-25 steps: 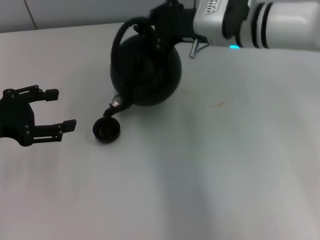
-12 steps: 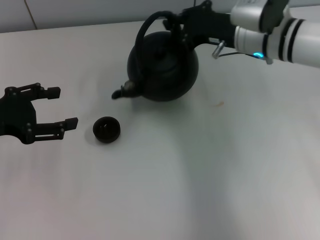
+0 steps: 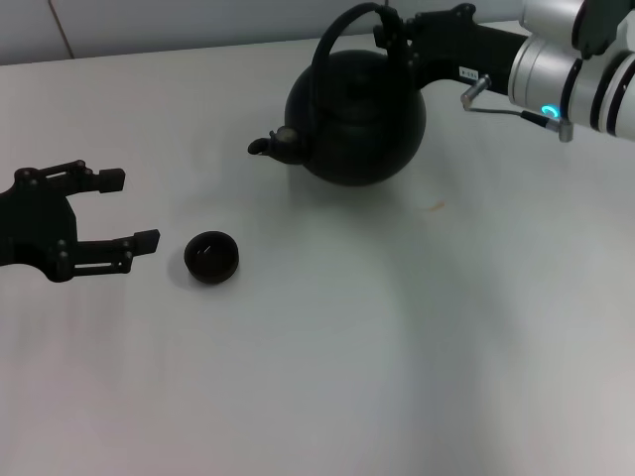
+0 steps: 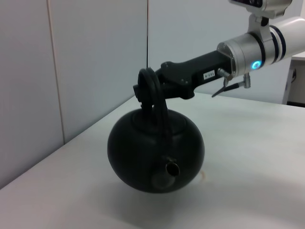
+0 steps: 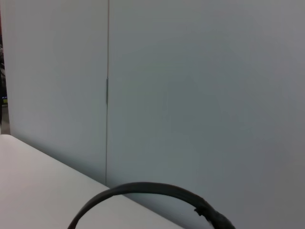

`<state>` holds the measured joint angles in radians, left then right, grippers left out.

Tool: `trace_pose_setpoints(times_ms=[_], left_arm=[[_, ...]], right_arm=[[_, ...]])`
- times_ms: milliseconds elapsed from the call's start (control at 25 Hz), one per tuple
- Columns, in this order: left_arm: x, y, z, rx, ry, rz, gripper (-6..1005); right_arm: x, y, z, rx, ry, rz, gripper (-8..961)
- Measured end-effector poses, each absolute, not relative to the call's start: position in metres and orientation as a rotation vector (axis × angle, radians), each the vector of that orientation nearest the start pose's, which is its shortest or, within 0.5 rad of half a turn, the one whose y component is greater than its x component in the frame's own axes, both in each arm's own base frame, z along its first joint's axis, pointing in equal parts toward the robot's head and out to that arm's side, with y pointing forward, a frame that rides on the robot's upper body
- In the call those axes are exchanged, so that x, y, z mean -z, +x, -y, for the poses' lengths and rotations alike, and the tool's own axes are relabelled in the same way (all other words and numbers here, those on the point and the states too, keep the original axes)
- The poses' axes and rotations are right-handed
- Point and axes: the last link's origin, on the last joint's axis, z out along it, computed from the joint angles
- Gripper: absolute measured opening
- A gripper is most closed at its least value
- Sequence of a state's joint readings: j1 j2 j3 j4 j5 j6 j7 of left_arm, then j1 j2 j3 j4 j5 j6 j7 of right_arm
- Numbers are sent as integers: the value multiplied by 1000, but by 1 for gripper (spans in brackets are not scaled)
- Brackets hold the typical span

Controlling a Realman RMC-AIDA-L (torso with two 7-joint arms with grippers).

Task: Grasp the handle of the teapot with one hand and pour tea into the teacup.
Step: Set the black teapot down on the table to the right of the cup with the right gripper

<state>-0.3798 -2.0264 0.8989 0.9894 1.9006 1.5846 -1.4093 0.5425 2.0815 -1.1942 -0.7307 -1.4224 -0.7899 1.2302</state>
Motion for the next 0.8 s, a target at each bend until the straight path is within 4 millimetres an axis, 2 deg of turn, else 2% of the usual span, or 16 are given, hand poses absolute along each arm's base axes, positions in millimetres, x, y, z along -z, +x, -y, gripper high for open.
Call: trace_pose_setpoints(times_ms=[360, 800], left_arm=[[-47, -259, -321, 497, -2750, 331, 848], [-46, -258, -321, 500, -2753, 329, 848]], right_arm=[[16, 243, -411, -533, -2256, -552, 73], [21, 256, -405, -504, -2260, -604, 73]])
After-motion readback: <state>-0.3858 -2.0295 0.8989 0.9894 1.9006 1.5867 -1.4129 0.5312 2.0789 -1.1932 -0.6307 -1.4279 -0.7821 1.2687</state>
